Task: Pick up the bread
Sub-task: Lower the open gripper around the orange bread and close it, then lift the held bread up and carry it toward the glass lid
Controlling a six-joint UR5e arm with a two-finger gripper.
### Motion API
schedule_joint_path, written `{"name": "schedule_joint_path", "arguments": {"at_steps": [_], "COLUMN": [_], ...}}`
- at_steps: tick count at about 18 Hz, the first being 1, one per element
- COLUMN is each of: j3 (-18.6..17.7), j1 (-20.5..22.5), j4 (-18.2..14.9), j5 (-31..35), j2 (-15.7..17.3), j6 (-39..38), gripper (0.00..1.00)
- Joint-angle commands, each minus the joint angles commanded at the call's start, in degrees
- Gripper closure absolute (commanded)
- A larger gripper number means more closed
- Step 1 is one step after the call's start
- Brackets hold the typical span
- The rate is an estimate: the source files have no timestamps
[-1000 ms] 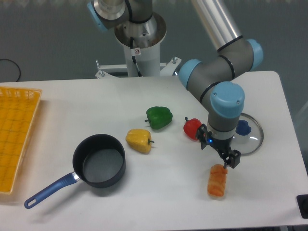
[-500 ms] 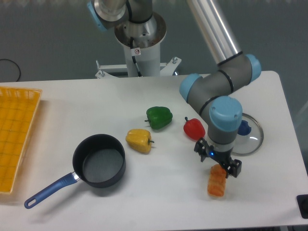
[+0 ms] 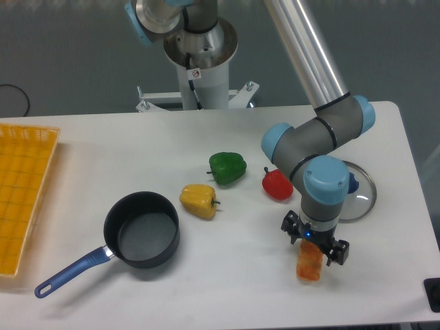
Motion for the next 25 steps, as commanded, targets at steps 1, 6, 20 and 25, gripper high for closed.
{"name": "schedule_joint_path", "arguments": {"at_steps": [1,6,20,25], "j3": [0.00,0.18,-0.26,-1.23], "j1": [0.00,0.09,0.35,0.00], "j4": [0.00,0.00,0.09,-0.09], "j5": [0.00,0.00,-0.17,-0.17], "j2": [-0.09,-0.62,0.43,2.10], "j6": [0.00,0.26,1.06,0.97], "gripper": [0.00,0.07,0.51,0.56]}}
